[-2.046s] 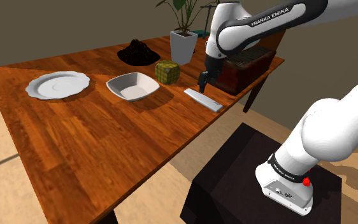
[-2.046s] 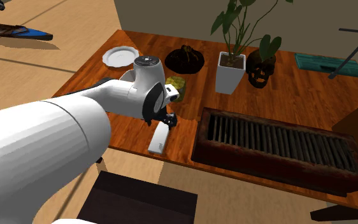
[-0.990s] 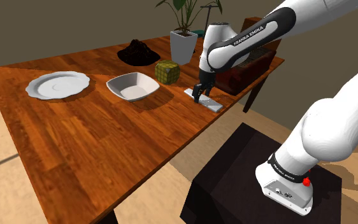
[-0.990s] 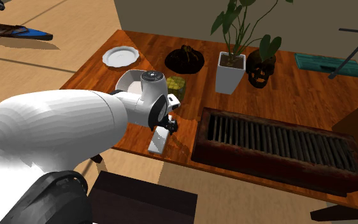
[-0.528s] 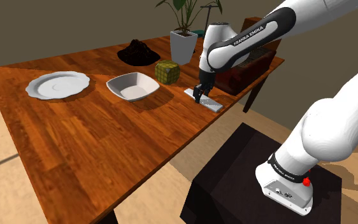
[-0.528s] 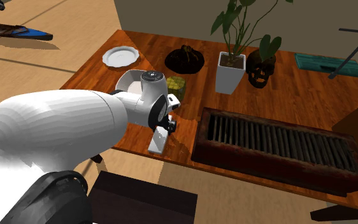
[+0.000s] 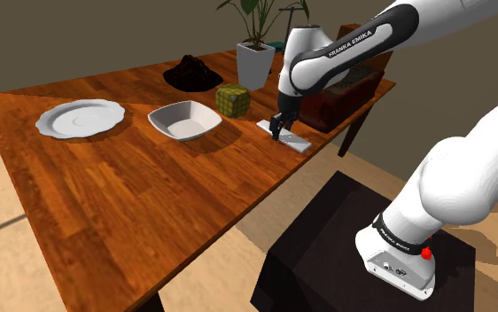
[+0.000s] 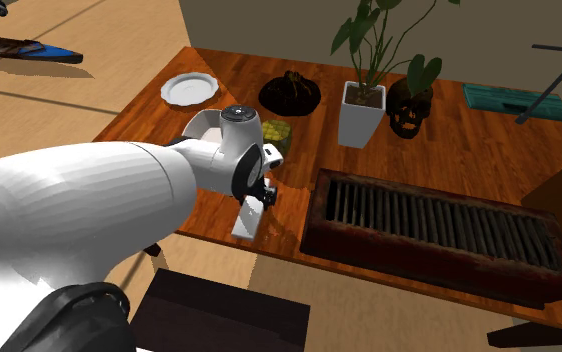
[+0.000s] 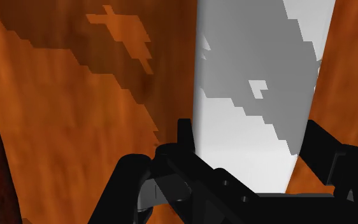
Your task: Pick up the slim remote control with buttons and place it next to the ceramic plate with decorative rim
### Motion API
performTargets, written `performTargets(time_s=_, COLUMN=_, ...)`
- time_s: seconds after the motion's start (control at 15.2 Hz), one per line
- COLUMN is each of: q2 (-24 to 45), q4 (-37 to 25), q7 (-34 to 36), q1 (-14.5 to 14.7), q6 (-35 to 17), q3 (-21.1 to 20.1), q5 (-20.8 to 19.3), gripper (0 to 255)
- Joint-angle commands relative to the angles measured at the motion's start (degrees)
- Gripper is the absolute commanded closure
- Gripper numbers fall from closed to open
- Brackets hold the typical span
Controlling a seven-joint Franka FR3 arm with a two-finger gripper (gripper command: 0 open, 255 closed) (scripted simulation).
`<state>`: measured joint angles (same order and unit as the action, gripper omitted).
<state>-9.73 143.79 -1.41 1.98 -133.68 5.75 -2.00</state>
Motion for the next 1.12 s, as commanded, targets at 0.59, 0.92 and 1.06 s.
performTargets(time_s=0.59, q2=-5.2, q4=-4.28, q7=0.3, q1=-0.01, q6=9.47, q3=-0.31, q5=-0.26, gripper=255)
performTargets(time_s=0.92, q2=-3.78, q4=-8.07, q7=2.59, q1=1.19, q6=11.9, q3=-1.92, q5=0.42, gripper=255)
performTargets(time_s=1.06, q2=-1.19, q4=-10.76, q7=4.82, q1=2.31, q6=12.03, q3=-3.39, q5=0.97, gripper=255)
